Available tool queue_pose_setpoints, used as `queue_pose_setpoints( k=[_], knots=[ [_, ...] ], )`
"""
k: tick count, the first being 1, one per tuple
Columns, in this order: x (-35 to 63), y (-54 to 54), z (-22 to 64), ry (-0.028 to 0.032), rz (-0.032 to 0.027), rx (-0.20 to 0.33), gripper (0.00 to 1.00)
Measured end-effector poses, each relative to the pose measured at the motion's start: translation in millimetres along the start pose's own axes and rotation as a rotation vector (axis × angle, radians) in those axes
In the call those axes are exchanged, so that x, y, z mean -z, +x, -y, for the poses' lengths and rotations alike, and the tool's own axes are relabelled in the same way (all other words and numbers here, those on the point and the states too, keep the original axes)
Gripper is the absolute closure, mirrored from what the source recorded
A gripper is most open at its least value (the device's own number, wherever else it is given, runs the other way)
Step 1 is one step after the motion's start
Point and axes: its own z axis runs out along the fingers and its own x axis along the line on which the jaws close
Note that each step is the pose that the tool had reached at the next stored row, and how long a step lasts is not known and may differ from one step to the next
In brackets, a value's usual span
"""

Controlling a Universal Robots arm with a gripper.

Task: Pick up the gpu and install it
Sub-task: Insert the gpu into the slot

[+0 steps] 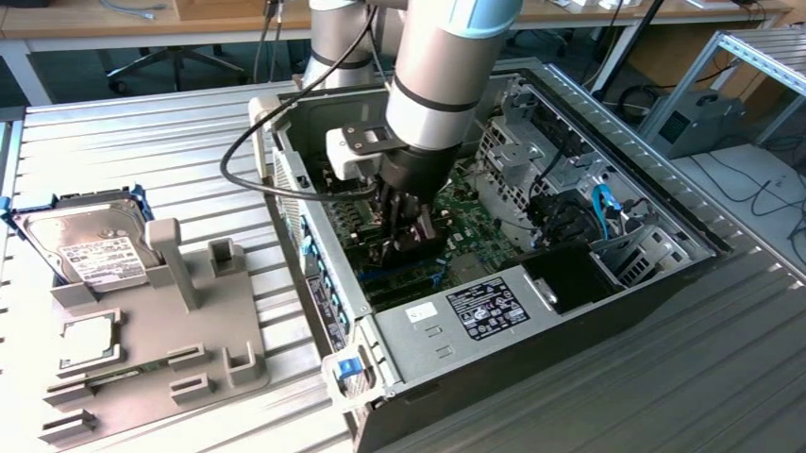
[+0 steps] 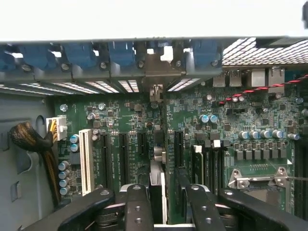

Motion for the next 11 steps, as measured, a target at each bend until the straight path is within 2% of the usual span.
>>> queue_pose_setpoints(
  k=[4, 8, 9, 10, 11],
  knots=[
    [17.1, -3.8, -0.8, 0.0, -0.0029, 0.0, 0.66],
    [24.3, -8.0, -0.9, 0.0001, -0.0041, 0.0, 0.66],
    [24.4, -8.5, 0.5, -0.0013, -0.0042, 0.0, 0.66],
    [24.5, -9.0, 3.8, -0.0058, -0.0042, 0.0, 0.67],
    [24.7, -9.2, 7.6, -0.0109, -0.0043, -0.001, 0.74]
  ],
)
